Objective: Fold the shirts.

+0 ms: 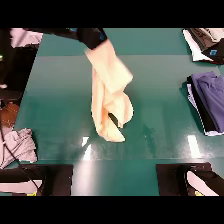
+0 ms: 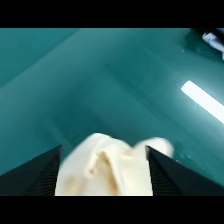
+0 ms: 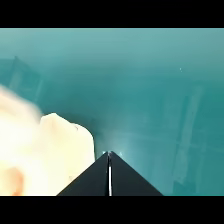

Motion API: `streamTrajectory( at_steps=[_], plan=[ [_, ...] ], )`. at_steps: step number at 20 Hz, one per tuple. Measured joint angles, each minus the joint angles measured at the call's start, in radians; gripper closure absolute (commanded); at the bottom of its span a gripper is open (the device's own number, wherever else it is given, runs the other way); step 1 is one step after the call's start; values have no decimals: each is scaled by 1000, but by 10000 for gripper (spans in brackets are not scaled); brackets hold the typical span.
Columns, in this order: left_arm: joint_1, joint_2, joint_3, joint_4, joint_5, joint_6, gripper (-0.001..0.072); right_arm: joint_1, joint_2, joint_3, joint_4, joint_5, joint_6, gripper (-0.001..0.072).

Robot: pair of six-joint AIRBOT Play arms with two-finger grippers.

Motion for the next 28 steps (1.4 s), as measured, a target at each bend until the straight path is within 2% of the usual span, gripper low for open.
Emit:
streamTrajectory(
  at_steps=[4, 8, 11, 15, 21, 22, 23, 24, 28],
  plan=[
    [37, -40, -25, 24, -155, -67, 100, 0, 0, 0, -3, 8, 0, 694],
    [59, -47, -202, 29, -282, -117, 99, 0, 0, 1, -3, 12, 0, 695],
    [64, -48, -391, -12, -249, -150, 99, 0, 0, 1, -4, 14, 0, 695],
    [64, -49, -603, -113, -141, -169, 98, 0, 0, 1, -7, 18, 0, 695],
    [33, -51, -761, -163, -21, -177, 108, 0, -1, 1, -8, 19, 0, 695],
    [23, -51, -771, -164, -3, -178, 317, 0, -1, 1, -8, 19, 0, 695],
    [18, -51, -777, -164, 5, -178, 646, 0, -1, 1, -8, 19, 0, 695],
    [16, -51, -781, -163, 13, -177, 682, 0, -1, 1, -8, 19, 0, 695],
    [35, -44, -746, -129, -35, -157, 682, 0, -19, 1, 9, 28, 0, 694]
  ],
)
